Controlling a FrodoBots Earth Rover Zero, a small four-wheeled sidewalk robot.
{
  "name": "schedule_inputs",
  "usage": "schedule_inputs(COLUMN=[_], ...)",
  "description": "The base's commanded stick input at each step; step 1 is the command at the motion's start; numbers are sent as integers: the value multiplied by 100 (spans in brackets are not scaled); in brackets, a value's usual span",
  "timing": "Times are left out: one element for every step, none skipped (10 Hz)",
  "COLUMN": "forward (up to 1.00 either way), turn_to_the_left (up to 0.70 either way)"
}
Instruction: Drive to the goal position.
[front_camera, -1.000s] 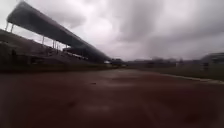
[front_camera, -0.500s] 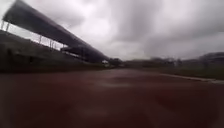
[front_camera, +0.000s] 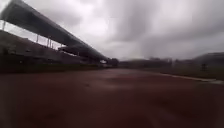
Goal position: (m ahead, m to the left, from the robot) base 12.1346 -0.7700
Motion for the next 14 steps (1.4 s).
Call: schedule_inputs(forward=[50, 50, 50, 50, 50, 50, 50, 50, 50, 50, 50, 50, 50, 50], turn_to_the_left=[0, 0, 0, 0, 0, 0, 0, 0, 0, 0, 0, 0, 0, 0])
